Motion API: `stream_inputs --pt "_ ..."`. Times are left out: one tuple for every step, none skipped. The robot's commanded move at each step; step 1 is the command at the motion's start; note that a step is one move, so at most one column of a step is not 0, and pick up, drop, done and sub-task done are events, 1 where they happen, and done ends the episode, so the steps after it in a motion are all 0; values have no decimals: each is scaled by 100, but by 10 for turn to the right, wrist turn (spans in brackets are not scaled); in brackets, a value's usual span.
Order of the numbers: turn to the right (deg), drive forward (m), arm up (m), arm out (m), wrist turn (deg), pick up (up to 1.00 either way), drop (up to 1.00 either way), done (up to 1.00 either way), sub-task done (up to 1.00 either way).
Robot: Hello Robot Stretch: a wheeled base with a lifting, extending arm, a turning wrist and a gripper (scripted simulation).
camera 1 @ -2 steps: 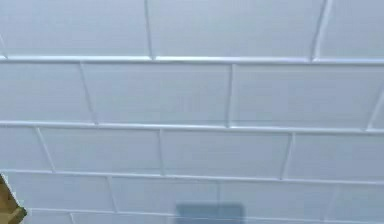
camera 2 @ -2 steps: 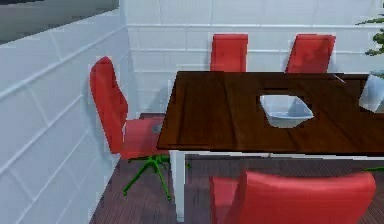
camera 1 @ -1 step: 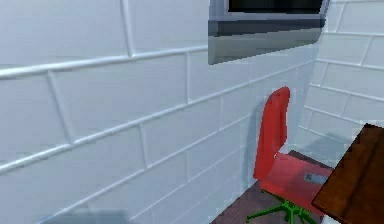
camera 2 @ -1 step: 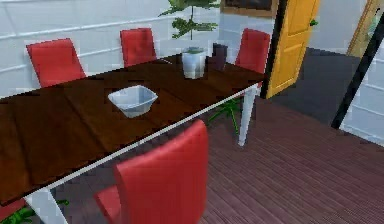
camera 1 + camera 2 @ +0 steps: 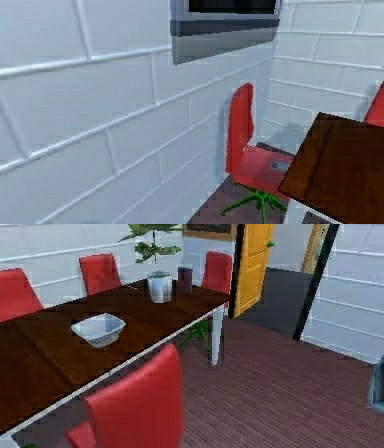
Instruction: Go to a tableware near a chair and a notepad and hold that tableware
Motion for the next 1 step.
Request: stream_inputs --pt "0 50 0 0 0 0 0 0 0"
